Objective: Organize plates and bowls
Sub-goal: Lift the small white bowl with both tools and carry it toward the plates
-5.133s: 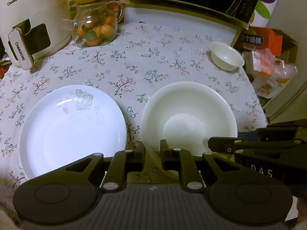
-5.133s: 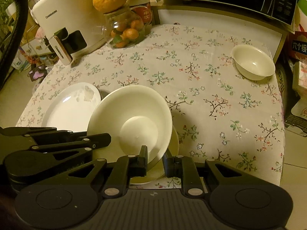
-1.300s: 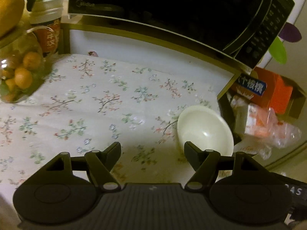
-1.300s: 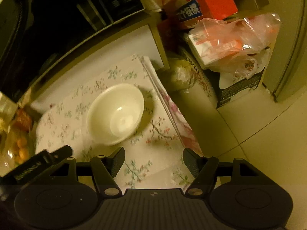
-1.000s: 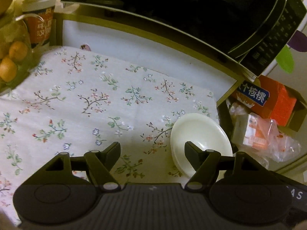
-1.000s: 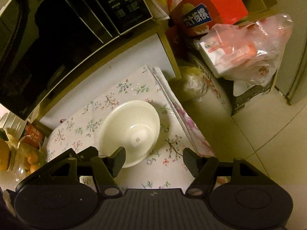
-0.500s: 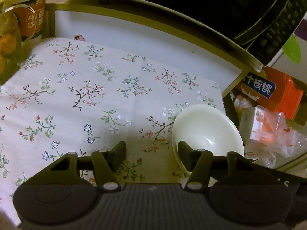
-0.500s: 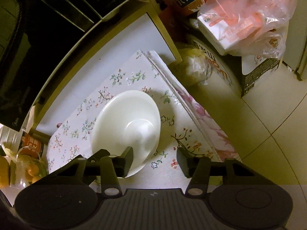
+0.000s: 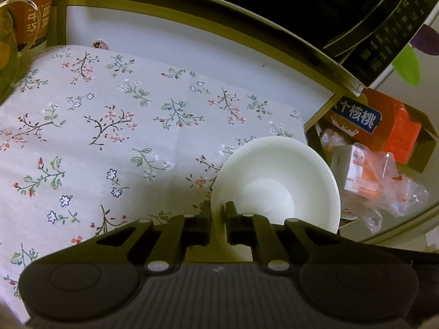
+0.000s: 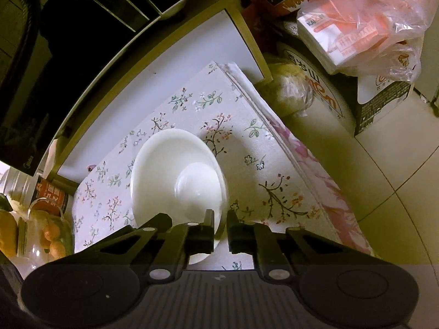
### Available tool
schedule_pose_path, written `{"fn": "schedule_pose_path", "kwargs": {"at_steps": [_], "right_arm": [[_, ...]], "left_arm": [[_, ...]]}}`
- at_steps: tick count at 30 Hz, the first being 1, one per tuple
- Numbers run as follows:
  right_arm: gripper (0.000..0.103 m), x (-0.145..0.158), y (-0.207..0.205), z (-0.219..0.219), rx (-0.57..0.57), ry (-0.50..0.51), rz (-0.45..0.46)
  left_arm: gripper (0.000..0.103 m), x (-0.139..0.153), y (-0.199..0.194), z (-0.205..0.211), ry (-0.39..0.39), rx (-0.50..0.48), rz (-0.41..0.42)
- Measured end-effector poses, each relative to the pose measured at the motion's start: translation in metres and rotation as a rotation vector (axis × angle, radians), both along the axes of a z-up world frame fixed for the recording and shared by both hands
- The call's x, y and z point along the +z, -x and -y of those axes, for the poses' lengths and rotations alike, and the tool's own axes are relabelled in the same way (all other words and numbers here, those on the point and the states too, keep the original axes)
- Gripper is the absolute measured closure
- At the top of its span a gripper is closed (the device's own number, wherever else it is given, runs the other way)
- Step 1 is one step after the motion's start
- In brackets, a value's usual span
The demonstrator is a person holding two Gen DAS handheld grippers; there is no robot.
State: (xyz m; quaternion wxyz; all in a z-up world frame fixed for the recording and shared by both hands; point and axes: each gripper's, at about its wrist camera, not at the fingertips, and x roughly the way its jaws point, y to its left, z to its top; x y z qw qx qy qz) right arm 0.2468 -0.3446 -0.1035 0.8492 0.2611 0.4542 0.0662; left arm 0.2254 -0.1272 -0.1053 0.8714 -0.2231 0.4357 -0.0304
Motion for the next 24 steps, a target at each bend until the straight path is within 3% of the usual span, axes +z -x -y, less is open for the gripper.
{"fn": "schedule_pose_path", "kwargs": {"at_steps": [12,24], "right_arm": [[0.095,0.011,0.004,-0.006,0.035,0.036,0.023],[0.092,0.033,0.021,-0.015,0.141,0.114,0.049]], "left_arm": [[0.095,0.024,0.021,0.001,-0.060,-0.028,0.038],[0.094,0.048,0.054,0.000,-0.102,-0.023,0.064]]}}
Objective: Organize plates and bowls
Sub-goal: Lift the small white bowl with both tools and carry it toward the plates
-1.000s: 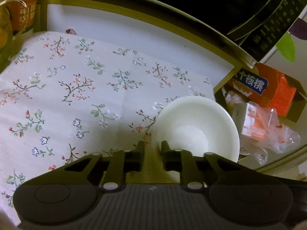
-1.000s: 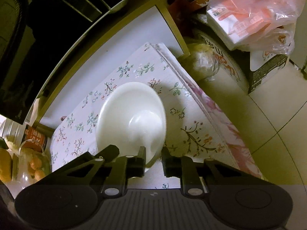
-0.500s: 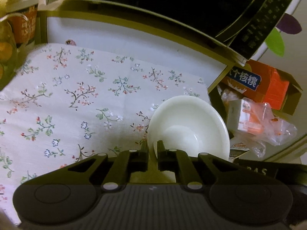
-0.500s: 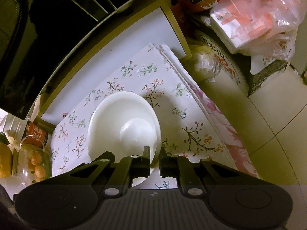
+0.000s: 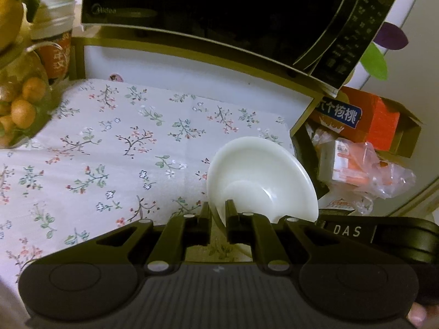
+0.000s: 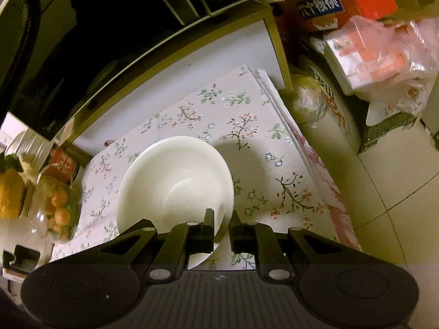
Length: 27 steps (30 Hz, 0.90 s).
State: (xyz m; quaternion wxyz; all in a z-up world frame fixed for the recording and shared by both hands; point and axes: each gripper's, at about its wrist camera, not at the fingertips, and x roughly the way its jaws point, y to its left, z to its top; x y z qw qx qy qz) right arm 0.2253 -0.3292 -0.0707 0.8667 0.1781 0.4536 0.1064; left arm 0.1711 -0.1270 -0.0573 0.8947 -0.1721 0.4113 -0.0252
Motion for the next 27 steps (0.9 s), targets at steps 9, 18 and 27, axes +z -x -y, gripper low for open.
{"fn": "schedule_pose_path", "kwargs": {"at_steps": [9,18,27], "right_arm": [[0.091,0.010,0.017,-0.002,0.041,0.034,0.031],[0.090,0.028,0.040,0.002,0.071,0.068,0.091],[0.090,0.042,0.071,0.005,0.107,0.075,0.139]], "left_arm": [[0.094,0.011,0.015,0.001,0.005,-0.009,-0.008],[0.093,0.026,0.033,0.010,-0.008,-0.026,0.008],[0.092,0.042,0.063,0.011,-0.049,-0.043,0.046]]}}
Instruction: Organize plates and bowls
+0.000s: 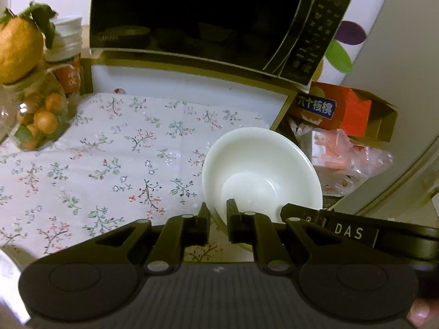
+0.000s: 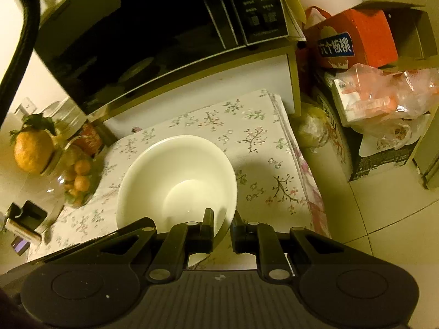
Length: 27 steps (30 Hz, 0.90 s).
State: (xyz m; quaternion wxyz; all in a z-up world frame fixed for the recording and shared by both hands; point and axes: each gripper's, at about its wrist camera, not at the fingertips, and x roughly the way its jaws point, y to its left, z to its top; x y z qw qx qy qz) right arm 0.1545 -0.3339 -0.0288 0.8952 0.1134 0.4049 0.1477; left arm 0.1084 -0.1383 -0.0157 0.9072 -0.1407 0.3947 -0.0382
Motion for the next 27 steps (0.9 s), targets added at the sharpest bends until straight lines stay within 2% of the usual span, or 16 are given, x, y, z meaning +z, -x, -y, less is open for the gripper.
{"fn": "schedule_pose_path", "kwargs": {"at_steps": [6,12,17,23,27], "right_arm": [[0.089,0.012,0.030,-0.006,0.029,-0.005,0.050],[0.089,0.023,0.055,-0.018,0.076,-0.003,0.094],[0.089,0.023,0.065,-0.036,0.159,-0.017,0.089],[0.089,0.021,0.081,-0.075,0.295,0.050,0.098],[0.089,0.017,0.087,-0.087,0.336,0.071,0.091]], "left_arm": [[0.092,0.014,0.023,-0.003,-0.054,0.002,0.041],[0.092,0.020,0.052,-0.020,-0.048,0.023,0.060],[0.092,0.016,0.076,-0.045,-0.033,0.070,0.043],[0.090,0.007,0.098,-0.073,-0.006,0.124,0.005],[0.090,0.005,0.105,-0.077,-0.003,0.133,-0.001]]}}
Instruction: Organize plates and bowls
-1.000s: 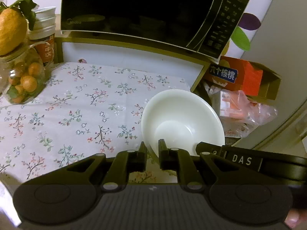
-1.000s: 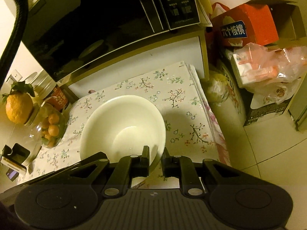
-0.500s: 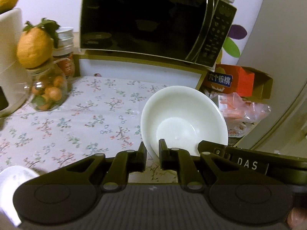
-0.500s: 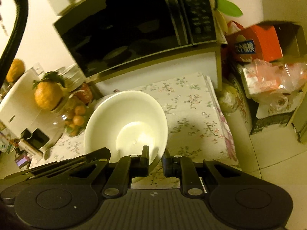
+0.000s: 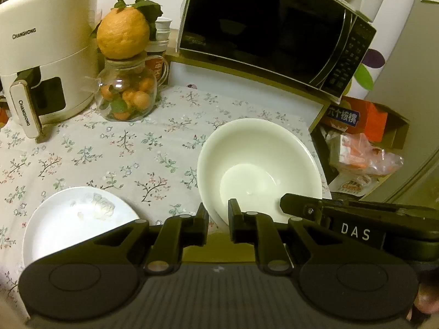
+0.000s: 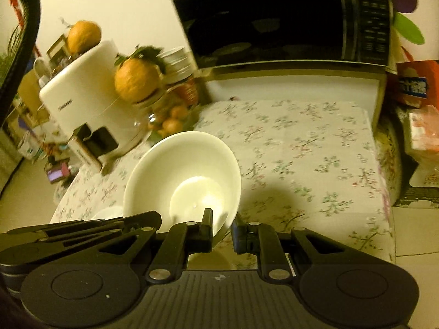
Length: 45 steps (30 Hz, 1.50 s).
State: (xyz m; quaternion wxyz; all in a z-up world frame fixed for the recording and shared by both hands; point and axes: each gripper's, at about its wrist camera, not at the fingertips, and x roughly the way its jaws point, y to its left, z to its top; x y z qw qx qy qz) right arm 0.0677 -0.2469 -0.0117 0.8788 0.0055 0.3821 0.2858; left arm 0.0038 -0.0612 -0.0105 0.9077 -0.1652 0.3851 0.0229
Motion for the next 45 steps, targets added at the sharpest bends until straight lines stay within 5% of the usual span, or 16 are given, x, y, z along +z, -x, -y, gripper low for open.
{"fn": "schedule_pose_path", "kwargs": {"at_steps": [21,45], "right_arm": [[0.089,-0.016,0.032,-0.013,0.123,0.083,-0.028],[0.088,-0.030,0.049,-0.016,0.144,0.150,-0.046]], "left_arm": [[0.089,-0.027,0.042,-0.015,0.086,0.016,-0.053],[0.088,-0.041,0.050,-0.006,0.047,0.000,-0.105]]}}
